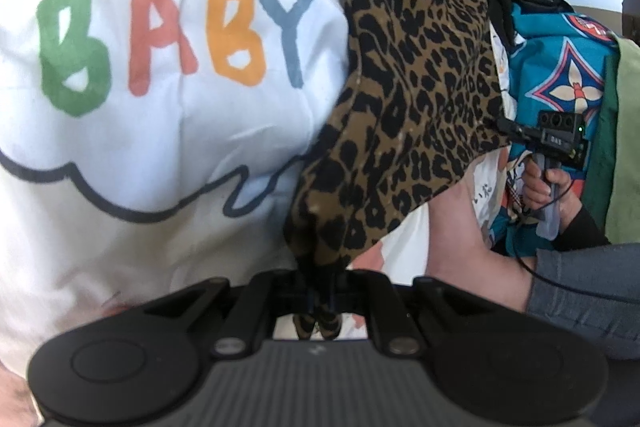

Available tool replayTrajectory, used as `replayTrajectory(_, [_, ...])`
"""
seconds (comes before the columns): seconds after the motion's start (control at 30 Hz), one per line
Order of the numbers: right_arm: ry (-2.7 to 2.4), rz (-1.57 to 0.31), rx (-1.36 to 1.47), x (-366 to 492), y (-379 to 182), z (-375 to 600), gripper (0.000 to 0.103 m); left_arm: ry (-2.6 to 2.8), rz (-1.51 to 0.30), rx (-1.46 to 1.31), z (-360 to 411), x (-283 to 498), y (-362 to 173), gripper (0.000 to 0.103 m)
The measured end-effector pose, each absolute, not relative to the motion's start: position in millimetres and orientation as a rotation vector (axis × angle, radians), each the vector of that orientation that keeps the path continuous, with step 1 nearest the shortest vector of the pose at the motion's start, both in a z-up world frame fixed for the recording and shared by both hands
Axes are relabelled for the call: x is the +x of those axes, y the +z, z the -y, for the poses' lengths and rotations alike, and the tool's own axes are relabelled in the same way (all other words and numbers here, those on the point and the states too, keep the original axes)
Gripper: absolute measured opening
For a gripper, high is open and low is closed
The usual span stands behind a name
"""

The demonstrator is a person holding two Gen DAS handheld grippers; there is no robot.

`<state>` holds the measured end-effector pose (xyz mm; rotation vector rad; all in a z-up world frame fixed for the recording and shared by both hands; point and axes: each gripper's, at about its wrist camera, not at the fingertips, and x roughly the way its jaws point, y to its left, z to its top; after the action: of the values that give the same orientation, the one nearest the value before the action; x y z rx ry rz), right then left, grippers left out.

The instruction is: Fold clothes

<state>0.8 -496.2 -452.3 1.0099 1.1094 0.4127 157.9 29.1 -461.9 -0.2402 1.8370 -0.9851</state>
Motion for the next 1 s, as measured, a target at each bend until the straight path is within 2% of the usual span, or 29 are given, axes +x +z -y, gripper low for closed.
replayTrajectory(0.27, [0.347, -1.133, 1.037, 2, -461, 495, 0.025, -0.984, -1.839, -0.241, -27, 157, -463, 0.007])
replayTrajectory(0.3, [0.345, -1.146, 1.033, 2, -462, 495, 0.014, -0.985, -1.84, -0.248, -28, 157, -463, 0.007])
replayTrajectory(0.33, [0.343, -1.16, 1.028, 1, -462, 496, 0.008, -0.983, -1.846, -0.259, -29, 157, -463, 0.007])
replayTrajectory(0.4, [0.341, -1.173, 1.013, -2, -462, 497, 0.006, -0.99, -1.859, -0.276, -30, 156, -460, 0.007])
replayTrajectory(0.77, [0.407, -1.129, 0.97, -11, -416, 494, 0.005, -1.034, -1.819, -0.335, -46, 160, -412, 0.007])
replayTrajectory(1.0, [0.512, -1.179, 0.899, -8, -388, 481, 0.005, -1.036, -1.806, -0.365, -64, 159, -385, 0.007])
